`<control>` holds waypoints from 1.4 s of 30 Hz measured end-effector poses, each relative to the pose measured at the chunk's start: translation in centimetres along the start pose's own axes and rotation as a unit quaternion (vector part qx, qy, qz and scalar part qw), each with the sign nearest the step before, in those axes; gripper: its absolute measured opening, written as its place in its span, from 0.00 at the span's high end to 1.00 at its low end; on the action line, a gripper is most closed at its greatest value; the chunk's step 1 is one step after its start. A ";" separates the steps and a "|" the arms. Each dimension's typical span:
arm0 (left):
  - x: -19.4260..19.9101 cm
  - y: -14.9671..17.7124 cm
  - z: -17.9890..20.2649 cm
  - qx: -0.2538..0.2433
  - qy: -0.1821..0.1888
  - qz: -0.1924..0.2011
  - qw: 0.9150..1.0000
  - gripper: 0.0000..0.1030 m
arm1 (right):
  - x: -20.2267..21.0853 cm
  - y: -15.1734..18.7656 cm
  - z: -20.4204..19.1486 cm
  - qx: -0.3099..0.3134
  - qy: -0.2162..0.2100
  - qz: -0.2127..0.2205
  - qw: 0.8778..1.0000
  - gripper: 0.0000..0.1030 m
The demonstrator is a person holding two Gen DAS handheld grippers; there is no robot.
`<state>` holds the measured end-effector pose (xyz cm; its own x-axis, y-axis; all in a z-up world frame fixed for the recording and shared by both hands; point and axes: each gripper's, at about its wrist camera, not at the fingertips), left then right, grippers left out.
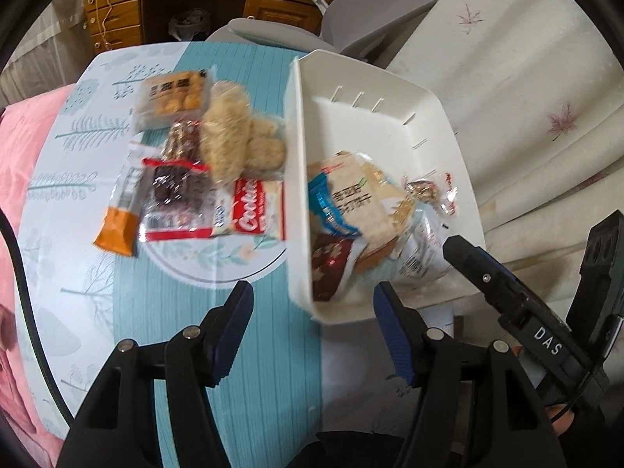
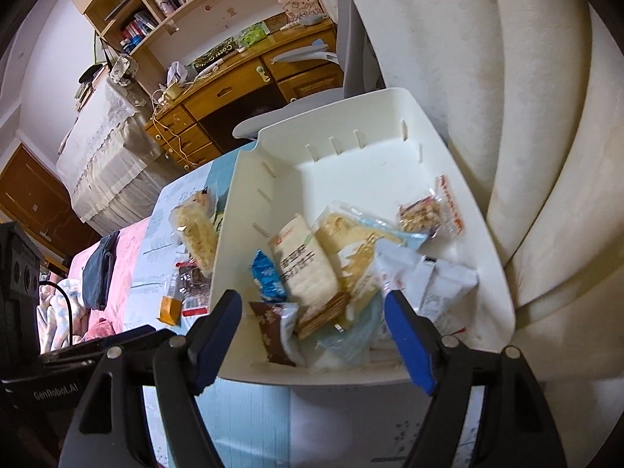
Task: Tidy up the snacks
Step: 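Move both open tools back to the remaining snacks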
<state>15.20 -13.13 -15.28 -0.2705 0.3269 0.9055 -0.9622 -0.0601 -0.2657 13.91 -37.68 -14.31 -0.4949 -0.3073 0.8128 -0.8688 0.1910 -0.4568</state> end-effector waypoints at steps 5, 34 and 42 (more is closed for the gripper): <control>0.5 0.6 -2.3 0.003 -0.006 -0.009 1.000 0.39 | -0.3 0.9 -2.2 0.004 0.005 -0.002 1.000 0.26; 5.0 -1.6 -17.8 -0.088 -0.042 -0.025 0.995 0.36 | -4.3 4.1 -16.6 -0.089 0.004 0.058 0.994 0.26; 3.3 -2.9 -19.6 -0.110 -0.022 -0.017 0.994 0.36 | -5.9 4.1 -18.4 -0.097 0.035 0.089 0.991 0.26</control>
<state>17.75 6.67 -17.97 -0.2444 0.2834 0.9273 -0.9414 0.1599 -0.2970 13.56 -17.97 -14.31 -0.6320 -0.1890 0.7516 -0.7451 0.4150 -0.5222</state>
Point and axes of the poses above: each gripper's, at about its wrist camera, not at the fingertips, and x roughly against the way its jaws point, z to its right, y to its underside, and after that the axes turned 1 degree about -x, right-handed
